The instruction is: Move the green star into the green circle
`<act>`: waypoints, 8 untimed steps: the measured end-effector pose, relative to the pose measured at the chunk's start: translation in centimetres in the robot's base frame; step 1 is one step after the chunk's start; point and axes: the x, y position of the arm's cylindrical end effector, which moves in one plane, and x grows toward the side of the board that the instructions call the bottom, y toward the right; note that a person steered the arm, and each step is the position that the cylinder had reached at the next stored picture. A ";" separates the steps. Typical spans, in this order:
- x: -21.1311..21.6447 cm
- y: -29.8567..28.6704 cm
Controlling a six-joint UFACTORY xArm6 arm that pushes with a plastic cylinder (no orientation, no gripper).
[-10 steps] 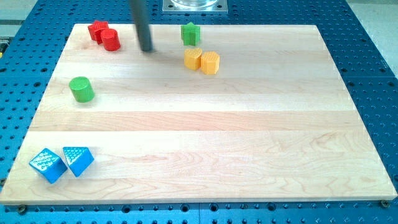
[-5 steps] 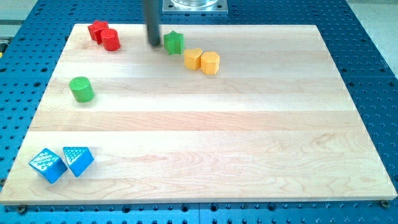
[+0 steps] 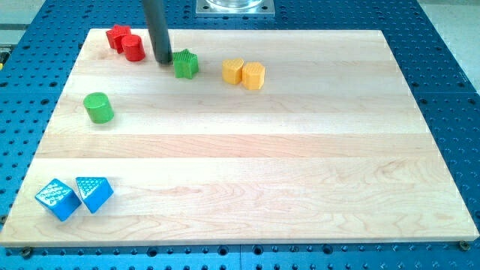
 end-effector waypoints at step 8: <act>7.7 -6.3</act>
